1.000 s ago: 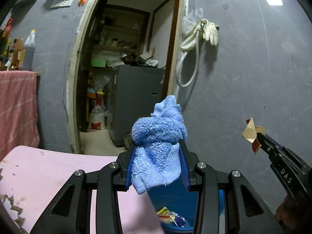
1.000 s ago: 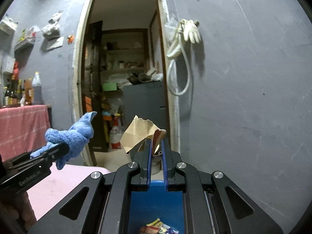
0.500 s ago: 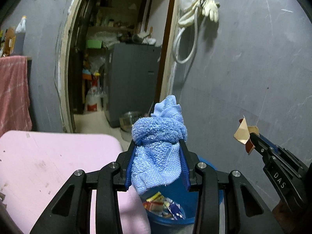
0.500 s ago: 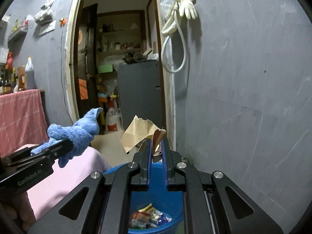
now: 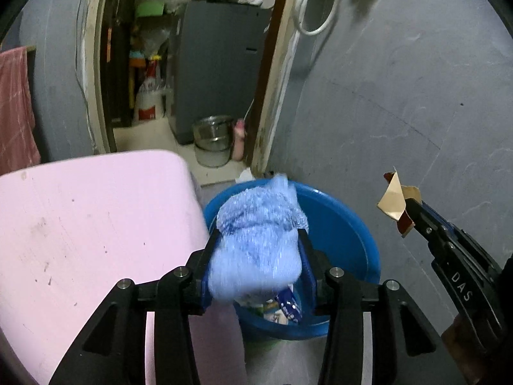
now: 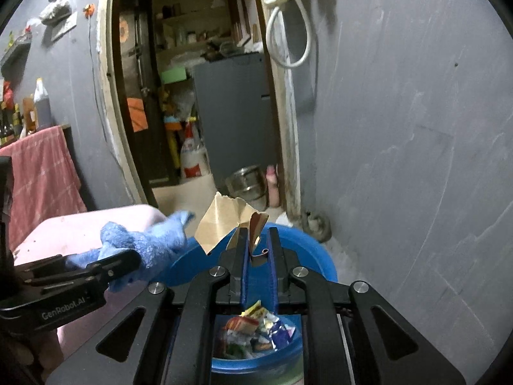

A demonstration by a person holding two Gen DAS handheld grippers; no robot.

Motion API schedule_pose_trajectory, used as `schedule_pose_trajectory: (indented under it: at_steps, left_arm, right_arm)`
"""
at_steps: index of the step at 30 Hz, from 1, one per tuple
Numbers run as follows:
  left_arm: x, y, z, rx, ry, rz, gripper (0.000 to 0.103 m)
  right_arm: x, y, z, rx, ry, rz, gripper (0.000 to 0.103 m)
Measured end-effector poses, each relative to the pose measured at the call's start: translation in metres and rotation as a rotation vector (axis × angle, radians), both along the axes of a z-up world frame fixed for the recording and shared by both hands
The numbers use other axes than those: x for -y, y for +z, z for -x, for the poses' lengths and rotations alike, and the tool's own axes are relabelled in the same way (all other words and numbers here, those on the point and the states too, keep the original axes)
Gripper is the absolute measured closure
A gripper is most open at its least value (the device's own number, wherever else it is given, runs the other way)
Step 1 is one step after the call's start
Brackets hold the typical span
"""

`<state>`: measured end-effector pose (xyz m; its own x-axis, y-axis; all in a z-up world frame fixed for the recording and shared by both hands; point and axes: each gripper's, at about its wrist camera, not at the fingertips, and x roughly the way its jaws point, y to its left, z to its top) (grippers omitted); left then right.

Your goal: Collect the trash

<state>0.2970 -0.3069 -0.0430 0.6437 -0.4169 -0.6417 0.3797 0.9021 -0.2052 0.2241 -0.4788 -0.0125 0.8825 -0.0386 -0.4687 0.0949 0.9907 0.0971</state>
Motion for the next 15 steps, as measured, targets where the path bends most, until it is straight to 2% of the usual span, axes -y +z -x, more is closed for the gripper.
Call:
schedule_pose_trajectory:
  at_steps: [6, 8, 15]
  left_arm:
    - [-0.01, -0.007, -0.008, -0.052, 0.011, 0.029, 0.064]
    - [-0.01, -0.004, -0.004, -0.045, 0.015, 0.03, 0.064]
    - [-0.024, 0.013, 0.005, 0.02, 0.032, 0.055, 0.058]
  right_arm:
    - [0.003, -0.006, -0.005, -0.035, 0.004, -0.018, 0.088]
    - [0.004, -0.005, -0.004, -0.034, 0.007, -0.022, 0.078]
    - [-0.001, 0.006, 0.003, 0.012, 0.006, -0.006, 0.077]
